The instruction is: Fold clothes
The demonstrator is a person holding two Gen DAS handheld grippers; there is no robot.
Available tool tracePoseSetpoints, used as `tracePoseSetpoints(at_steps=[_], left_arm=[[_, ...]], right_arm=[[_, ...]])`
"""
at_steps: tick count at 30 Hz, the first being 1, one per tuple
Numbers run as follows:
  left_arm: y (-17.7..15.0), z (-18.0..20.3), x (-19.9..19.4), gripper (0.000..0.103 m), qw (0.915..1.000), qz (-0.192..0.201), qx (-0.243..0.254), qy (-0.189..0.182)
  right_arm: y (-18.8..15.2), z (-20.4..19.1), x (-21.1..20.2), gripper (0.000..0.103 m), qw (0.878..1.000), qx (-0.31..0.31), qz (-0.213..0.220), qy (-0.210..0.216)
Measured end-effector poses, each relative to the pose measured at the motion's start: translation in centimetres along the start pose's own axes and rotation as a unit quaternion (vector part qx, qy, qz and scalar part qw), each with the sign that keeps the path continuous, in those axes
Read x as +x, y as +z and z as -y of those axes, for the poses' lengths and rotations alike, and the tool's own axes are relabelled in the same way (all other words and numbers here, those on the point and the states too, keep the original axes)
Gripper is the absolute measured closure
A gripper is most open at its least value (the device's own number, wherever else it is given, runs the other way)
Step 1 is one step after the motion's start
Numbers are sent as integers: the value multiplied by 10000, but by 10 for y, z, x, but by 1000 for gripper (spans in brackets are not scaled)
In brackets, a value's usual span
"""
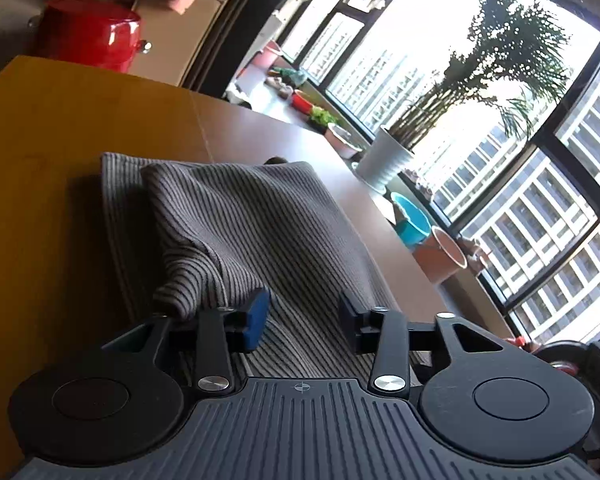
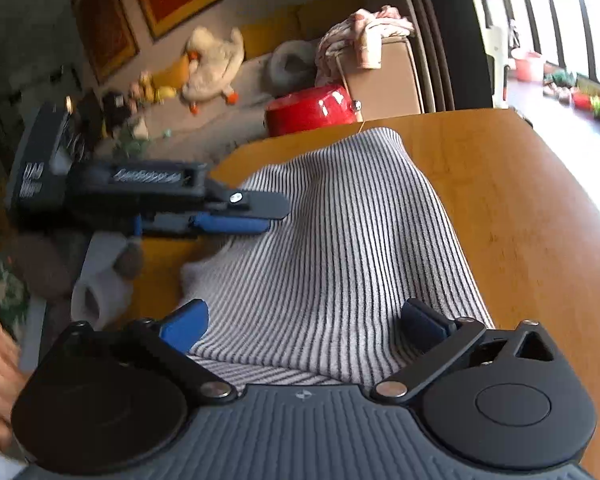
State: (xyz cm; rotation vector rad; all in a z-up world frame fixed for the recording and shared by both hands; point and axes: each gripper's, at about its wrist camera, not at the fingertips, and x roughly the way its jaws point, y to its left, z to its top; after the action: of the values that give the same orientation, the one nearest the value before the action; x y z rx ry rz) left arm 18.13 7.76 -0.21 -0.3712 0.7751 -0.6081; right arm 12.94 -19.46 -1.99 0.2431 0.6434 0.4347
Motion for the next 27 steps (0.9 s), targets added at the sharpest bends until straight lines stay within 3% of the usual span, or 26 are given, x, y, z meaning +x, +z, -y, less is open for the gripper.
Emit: tracePoseSetpoints(at_steps=[2, 4, 6, 8, 12, 18, 23, 27], left_arm=[[-2, 4, -8, 35, 9999, 44, 45, 102], [-4, 8, -17, 31, 9998, 72, 60, 188], [-7, 10, -27, 26, 9996, 111, 56, 253], [-11, 14, -32, 27, 9997, 111, 71, 199], [-22, 21, -28, 38, 9995, -143, 271, 5], [-23, 10, -15, 60, 9990, -151, 313, 268], [-13, -5, -10, 70, 9988, -29, 298, 399], [-8, -13, -7, 70, 9988, 23, 265, 413]], right_arm=[[3, 5, -3, 4, 9999, 63, 75, 21], [8, 9, -8, 19, 9997, -71, 180, -129], [12, 10, -9, 43, 9991, -304, 86, -291], [13, 10, -9, 52, 9977, -523, -51, -431], [6, 9, -10, 52, 9955, -716, -219, -575], [1, -2, -11, 52, 9954, -652, -264, -651], [-4, -18, -11, 51, 9963, -650, -389, -414], [-2, -18, -8, 46, 9957, -762, -400, -354]])
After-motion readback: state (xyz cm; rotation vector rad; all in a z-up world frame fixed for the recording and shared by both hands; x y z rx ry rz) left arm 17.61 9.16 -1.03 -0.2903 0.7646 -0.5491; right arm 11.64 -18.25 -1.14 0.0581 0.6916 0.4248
